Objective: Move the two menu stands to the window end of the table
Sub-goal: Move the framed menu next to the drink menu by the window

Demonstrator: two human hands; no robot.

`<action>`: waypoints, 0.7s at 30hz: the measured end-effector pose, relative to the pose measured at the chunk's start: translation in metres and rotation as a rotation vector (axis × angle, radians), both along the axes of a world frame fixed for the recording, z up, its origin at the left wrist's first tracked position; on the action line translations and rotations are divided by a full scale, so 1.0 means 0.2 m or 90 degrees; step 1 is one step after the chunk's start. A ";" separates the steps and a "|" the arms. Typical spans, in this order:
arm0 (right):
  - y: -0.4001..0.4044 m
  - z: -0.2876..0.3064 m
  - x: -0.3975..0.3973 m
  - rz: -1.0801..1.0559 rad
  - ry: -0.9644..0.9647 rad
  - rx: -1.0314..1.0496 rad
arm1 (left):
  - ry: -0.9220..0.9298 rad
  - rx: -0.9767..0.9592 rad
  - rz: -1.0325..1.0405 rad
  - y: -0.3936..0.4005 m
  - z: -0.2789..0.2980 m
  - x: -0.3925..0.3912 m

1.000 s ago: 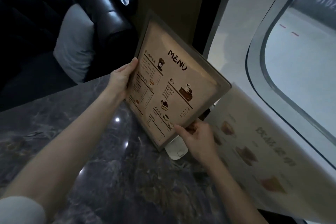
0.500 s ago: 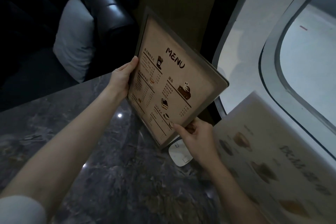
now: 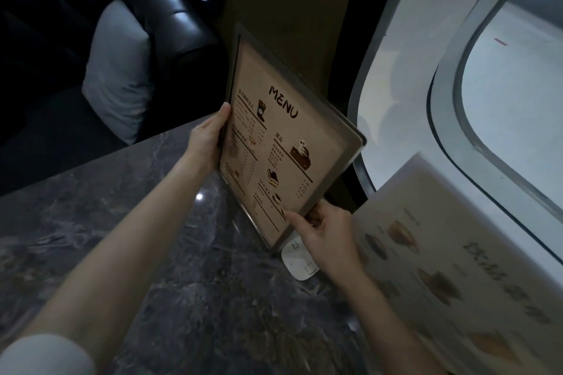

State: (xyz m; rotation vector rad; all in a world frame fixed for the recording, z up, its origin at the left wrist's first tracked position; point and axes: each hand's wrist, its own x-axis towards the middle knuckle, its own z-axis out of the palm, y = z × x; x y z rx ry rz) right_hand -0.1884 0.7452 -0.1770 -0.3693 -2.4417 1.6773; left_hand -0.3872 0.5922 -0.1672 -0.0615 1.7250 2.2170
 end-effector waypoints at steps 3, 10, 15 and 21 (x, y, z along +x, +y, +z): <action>0.00 0.01 0.01 -0.012 -0.004 0.005 | 0.015 -0.090 0.043 0.02 -0.02 0.06; 0.01 0.07 0.03 0.054 -0.075 0.141 | 0.062 -0.430 -0.073 0.00 -0.11 0.29; 0.03 0.14 0.05 0.087 -0.178 0.261 | 0.138 -0.542 -0.141 -0.01 -0.12 0.49; -0.01 0.35 0.02 0.186 -0.215 0.381 | 0.069 -0.546 -0.146 0.02 -0.01 0.61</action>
